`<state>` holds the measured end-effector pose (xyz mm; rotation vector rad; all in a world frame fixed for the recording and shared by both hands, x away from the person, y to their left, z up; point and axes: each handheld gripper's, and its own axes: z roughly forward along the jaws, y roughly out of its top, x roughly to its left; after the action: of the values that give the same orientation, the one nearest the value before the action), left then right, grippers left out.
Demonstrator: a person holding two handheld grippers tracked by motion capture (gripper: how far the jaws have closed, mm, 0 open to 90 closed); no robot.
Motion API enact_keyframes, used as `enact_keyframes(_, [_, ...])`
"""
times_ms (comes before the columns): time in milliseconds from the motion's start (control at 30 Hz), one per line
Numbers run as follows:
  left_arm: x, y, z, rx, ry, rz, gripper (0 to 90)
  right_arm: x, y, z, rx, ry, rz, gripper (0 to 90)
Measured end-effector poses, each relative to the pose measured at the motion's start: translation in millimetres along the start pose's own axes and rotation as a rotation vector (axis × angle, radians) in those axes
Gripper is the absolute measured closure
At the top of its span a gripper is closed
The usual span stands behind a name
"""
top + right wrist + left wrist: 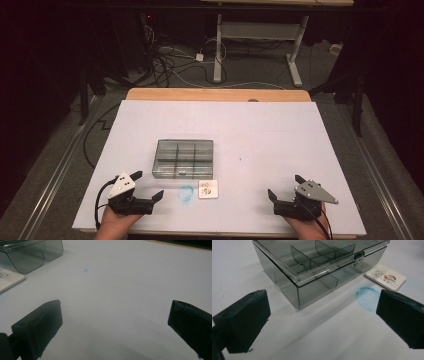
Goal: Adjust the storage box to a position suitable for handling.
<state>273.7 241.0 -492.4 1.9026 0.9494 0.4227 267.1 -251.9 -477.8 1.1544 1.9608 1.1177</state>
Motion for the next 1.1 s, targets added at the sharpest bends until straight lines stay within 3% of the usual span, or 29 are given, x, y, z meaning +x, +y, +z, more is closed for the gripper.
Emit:
enact_keyframes(633, [0.4,0.1,0.4,0.004,-0.013,0.003,0.2,-0.2,-0.5,-0.2,-0.003,-0.013,0.010,0.4])
enact_keyframes(1000, [0.6,-0.5,-0.6,-0.005,-0.019,0.006,1.8,-1.4,2.3,7.9,0.081,-0.014,0.022,4.1])
enact_keyframes(1100, [0.6,-0.6,-0.6,-0.006,-0.019,0.006,2.0,-1.3,2.8,8.8,0.096,-0.012,0.021,9.8])
